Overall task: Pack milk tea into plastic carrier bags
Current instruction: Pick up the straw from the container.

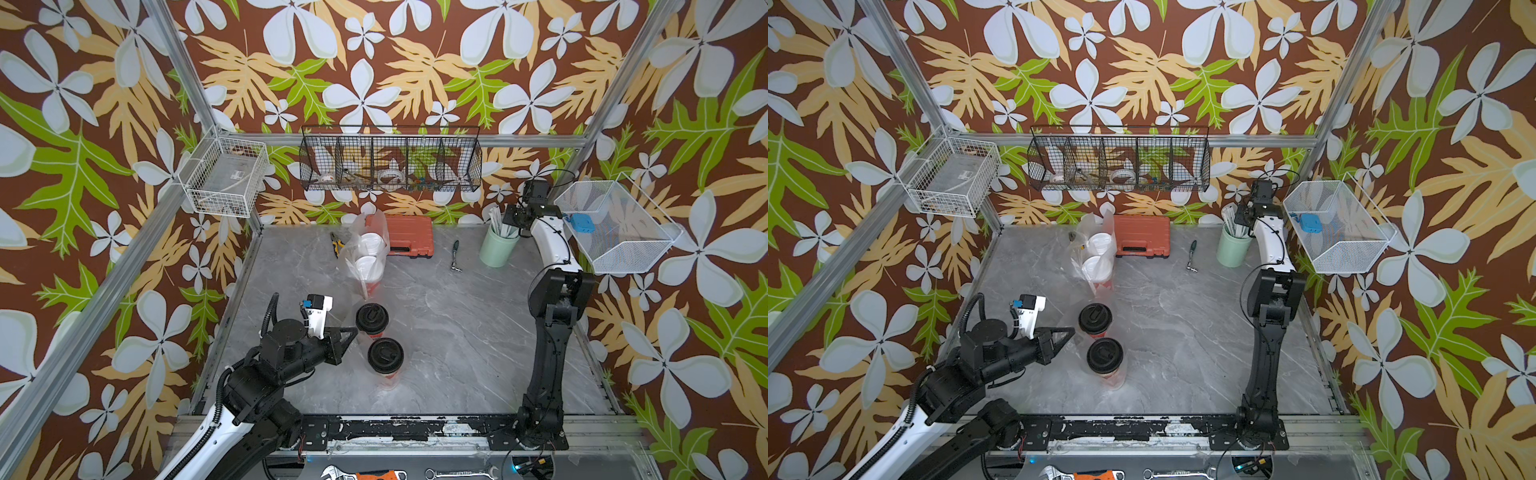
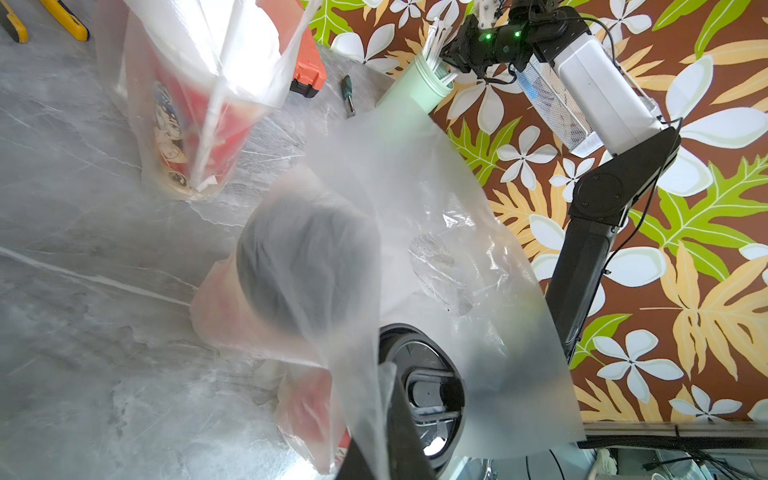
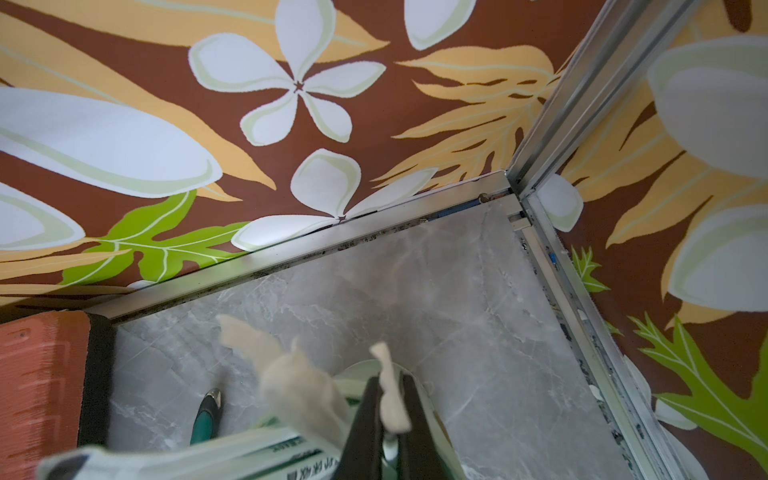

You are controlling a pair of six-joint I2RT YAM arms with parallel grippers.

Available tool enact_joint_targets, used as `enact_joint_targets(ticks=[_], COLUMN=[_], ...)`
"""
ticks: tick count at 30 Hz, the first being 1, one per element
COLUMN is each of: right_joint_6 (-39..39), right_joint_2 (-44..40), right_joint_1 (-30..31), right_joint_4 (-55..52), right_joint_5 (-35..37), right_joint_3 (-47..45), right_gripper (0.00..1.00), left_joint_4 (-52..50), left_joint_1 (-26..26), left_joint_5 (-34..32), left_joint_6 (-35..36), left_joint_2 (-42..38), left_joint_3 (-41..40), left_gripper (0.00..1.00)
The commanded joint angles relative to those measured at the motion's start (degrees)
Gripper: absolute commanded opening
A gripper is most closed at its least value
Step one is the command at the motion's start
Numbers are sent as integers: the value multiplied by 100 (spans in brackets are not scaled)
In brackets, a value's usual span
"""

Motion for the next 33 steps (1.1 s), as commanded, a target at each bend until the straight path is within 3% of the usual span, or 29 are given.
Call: enact_joint_targets(ticks=[1, 19, 27, 33], right_joint_6=[-88, -232, -227, -21], right_joint_2=[-163, -2343, -3567, -4224], right_joint_1=[26, 423, 757, 1543], right_joint_4=[127, 40, 15, -157], right_joint_5=[166, 1161, 1162, 495], right_joint_3=[-11, -1205, -1401, -1355], right_gripper=[3, 0, 0, 0], left_joint_4=[-1, 137, 124, 88], left_joint_1=[1, -5, 0, -5], left_joint_5=[-51, -185, -241, -317], left_joint_6=[-31, -53, 17, 21], left_joint_2=[-5, 67, 198, 216], left_joint_3=[51, 54, 98, 89], left_gripper=[0, 0, 0, 0])
